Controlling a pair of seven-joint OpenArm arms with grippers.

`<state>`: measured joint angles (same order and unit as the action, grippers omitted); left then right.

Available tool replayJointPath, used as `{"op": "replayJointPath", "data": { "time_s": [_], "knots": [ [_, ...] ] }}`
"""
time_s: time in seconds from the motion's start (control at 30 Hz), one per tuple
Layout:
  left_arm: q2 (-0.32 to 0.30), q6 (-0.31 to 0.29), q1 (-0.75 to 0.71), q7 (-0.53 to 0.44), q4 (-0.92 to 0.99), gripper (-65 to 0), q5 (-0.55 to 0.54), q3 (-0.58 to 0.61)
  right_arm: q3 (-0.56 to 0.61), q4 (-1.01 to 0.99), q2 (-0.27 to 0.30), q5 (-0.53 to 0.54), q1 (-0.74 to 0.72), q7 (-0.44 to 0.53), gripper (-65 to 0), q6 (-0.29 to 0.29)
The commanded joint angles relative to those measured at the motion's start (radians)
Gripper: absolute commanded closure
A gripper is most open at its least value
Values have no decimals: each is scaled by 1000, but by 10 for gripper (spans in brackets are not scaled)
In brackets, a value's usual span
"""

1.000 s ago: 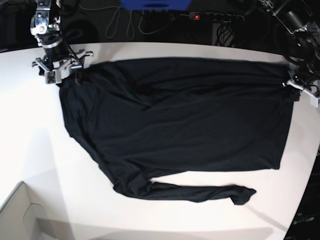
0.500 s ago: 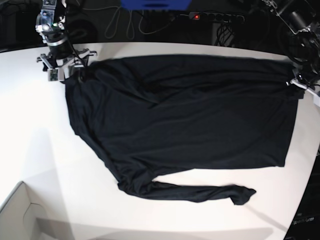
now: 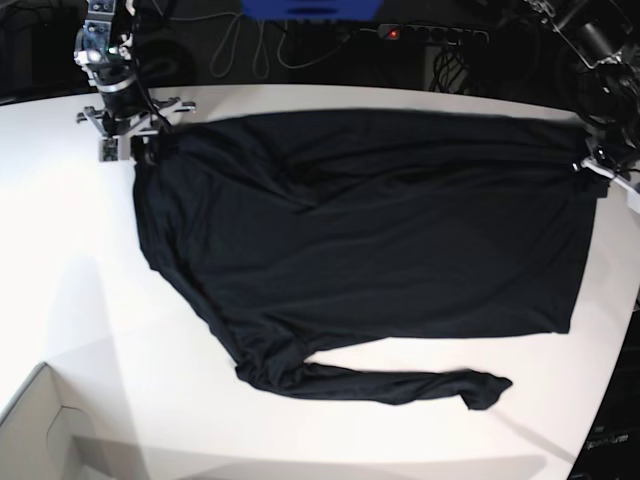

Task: Layout the t-shirt on the table in an organized manner, then fold the t-shirt properly
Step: 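Drag the held shirt edge with both grippers to straighten it, then release the edge and reach both grippers to the shirt's hem corners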

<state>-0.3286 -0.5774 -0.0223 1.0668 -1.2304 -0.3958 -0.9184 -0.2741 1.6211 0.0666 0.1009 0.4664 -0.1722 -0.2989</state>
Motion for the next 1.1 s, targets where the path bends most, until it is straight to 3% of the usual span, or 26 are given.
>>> {"op": "replayJointPath", "data": {
  "time_s": [0.0, 0.07, 0.4, 0.9, 0.97, 1.07],
  "knots": [
    [-33, 3, 2, -7, -15, -2, -4, -3, -4, 15, 6, 6, 15, 23, -36, 0],
    [-37, 3, 0, -6, -15, -2, -4, -3, -6, 21, 6, 6, 32, 29, -1, 0],
    [-63, 3, -1, 2, -15, -2, -4, -5, -115, 37, -31, 6, 88, 29, 0, 0],
    [-56, 3, -1, 3, -15, -2, -4, 2, -83, 52, -32, 3, 111, 24, 0, 0],
    [-56, 3, -1, 3, -15, -2, -4, 2, -81, 75, -32, 3, 117, 23, -26, 0],
    [-54, 3, -3, 3, -15, -2, -4, 2, -81, 110, -32, 4, 133, 27, -121, 0]
  ]
}}
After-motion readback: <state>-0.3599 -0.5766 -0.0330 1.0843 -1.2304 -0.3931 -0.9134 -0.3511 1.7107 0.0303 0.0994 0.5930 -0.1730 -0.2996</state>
